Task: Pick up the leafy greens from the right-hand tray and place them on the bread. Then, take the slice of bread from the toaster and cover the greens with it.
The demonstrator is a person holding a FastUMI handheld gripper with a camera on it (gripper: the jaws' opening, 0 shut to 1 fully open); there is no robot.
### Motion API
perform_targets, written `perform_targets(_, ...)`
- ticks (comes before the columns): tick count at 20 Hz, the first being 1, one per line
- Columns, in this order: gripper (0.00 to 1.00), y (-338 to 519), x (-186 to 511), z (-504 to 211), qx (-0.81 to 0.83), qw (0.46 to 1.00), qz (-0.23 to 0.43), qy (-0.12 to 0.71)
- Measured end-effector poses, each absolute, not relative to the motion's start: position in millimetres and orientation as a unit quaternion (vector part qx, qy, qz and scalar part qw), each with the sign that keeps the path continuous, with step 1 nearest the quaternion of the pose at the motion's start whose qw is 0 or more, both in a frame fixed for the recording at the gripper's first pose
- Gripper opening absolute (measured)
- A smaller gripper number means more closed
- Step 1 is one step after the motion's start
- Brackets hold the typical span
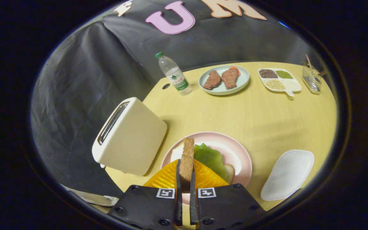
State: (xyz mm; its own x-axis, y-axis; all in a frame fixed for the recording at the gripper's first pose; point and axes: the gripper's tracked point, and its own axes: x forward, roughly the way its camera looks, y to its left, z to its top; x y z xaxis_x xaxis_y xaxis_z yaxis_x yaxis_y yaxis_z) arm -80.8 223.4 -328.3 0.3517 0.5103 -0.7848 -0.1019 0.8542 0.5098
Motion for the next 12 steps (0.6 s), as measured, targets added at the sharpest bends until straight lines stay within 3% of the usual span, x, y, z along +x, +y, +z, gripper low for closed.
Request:
perform_targets(4, 0.16, 212, -95, -341, 0.175, 0.798, 0.180, 0.548)
perform_targets(12, 0.54, 183, -105, -353, 0.128, 0.805, 0.163, 0.555)
